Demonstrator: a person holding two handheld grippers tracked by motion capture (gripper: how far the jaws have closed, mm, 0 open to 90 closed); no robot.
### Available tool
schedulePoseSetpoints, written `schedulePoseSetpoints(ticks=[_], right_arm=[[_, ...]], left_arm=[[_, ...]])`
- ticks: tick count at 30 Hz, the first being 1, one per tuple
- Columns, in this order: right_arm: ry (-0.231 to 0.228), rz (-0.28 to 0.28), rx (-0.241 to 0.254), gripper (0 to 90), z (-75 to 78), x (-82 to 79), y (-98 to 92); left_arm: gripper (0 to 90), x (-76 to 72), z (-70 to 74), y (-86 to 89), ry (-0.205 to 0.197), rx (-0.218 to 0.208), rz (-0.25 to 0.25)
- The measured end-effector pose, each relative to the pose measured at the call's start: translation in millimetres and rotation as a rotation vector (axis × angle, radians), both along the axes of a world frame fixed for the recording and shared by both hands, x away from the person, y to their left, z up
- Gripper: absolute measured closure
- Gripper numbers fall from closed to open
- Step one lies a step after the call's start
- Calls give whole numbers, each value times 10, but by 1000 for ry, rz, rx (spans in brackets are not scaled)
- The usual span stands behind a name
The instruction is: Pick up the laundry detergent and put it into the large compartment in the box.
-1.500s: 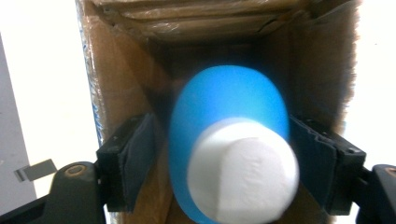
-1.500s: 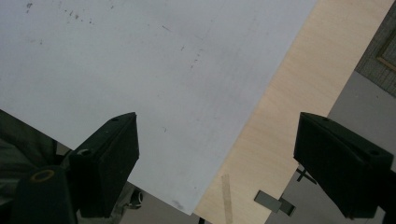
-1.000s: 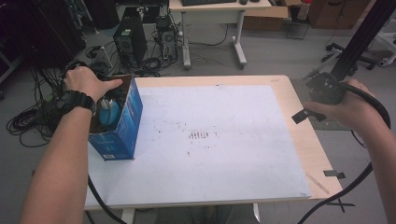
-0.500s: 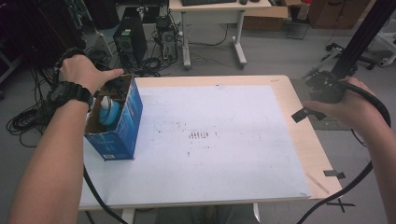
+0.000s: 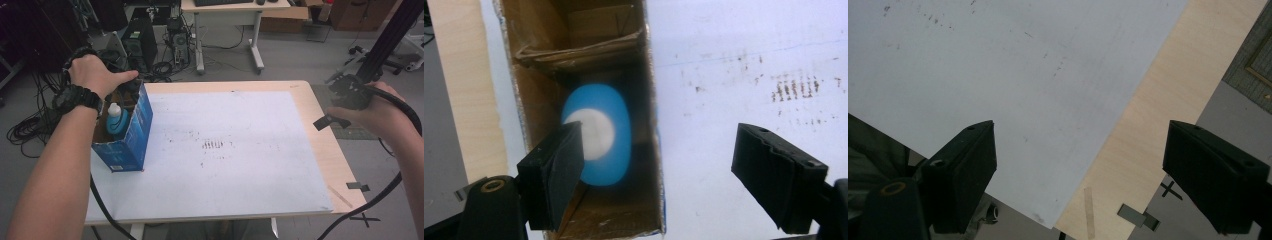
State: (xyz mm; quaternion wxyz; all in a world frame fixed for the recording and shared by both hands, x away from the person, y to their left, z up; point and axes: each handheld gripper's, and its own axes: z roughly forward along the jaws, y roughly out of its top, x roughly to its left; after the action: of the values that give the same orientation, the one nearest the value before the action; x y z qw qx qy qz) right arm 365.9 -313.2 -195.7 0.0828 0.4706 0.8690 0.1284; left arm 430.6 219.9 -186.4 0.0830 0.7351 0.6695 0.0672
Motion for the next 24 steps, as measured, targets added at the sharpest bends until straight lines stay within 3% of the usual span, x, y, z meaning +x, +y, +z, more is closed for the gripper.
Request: schedulePoseSetpoints(ticks=[24], right_arm=[[-1,2,2,139,5,-34,-16]], left_arm=[[212,-8,-66,-514,24,26,-126]])
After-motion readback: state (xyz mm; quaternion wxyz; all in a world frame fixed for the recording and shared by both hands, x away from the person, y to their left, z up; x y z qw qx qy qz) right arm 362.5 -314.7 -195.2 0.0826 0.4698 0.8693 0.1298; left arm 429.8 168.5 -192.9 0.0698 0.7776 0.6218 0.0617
